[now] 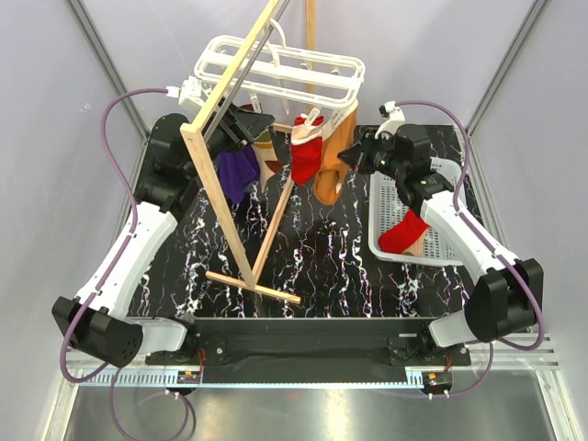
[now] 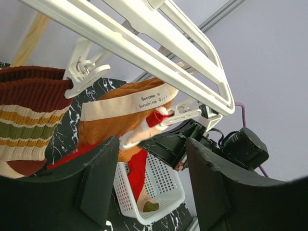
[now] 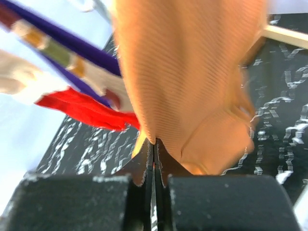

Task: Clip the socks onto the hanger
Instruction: Rotate the hanger at the clothesline.

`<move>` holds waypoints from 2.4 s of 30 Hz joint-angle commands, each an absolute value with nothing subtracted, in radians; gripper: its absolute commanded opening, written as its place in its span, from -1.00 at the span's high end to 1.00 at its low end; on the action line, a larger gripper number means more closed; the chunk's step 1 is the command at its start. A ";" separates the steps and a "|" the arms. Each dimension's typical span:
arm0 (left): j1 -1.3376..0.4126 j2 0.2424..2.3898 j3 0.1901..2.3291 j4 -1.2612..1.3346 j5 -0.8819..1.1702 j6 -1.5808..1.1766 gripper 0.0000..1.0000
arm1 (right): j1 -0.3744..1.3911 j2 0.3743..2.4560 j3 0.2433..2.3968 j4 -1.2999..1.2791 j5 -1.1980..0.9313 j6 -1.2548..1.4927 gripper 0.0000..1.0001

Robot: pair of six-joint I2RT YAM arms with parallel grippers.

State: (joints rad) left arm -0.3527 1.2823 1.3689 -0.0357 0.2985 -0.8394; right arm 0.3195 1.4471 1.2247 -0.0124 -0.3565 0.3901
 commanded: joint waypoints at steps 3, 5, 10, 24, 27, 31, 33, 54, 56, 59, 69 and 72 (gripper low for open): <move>-0.350 1.249 1.419 -0.003 0.336 -0.839 -0.22 | 0.409 1.344 1.243 -0.074 -0.390 0.414 1.00; -0.348 1.246 1.425 -0.018 0.331 -0.836 -0.19 | 0.434 1.322 1.223 -0.036 -0.402 0.455 1.00; -0.341 1.230 1.454 -0.046 0.368 -0.876 -0.17 | 0.575 1.310 1.088 0.155 -0.420 0.639 1.00; -0.316 1.223 1.807 -0.471 0.181 -0.732 -0.26 | 0.821 1.229 1.134 -0.090 -0.177 0.563 -0.36; -0.316 1.232 1.807 -0.468 0.201 -0.752 -0.27 | 0.821 1.149 1.140 -0.210 -0.100 0.519 -0.47; -0.316 1.241 1.804 -0.460 0.216 -0.762 -0.27 | 0.822 1.074 1.150 -0.311 0.044 0.473 -0.55; -0.316 1.239 1.804 -0.460 0.207 -0.761 -0.27 | 0.821 1.051 1.167 -0.327 0.098 0.433 -0.64; -0.314 1.235 1.865 -0.707 -0.432 -0.791 -0.37 | 0.883 1.615 1.623 -0.138 0.009 0.301 0.71; -0.314 1.236 1.870 -0.729 -0.468 -0.827 -0.38 | 0.914 1.657 1.654 -0.109 0.003 0.311 0.70; -0.313 1.238 1.878 -0.755 -0.508 -0.845 -0.39 | 0.963 1.693 1.677 -0.068 0.015 0.331 0.64; -0.313 1.235 1.881 -0.747 -0.485 -0.833 -0.38 | 0.994 1.666 1.675 -0.165 0.077 0.353 -0.25; -0.313 1.235 1.890 -0.726 -0.416 -0.775 -0.35 | 0.994 1.611 1.660 -0.272 0.101 0.321 -0.37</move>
State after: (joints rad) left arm -0.3141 1.2449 1.8400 -0.7765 -0.4629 -0.8253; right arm 0.9947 1.6958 1.6421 -0.1780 0.0521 0.3531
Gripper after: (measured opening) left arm 0.683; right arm 0.674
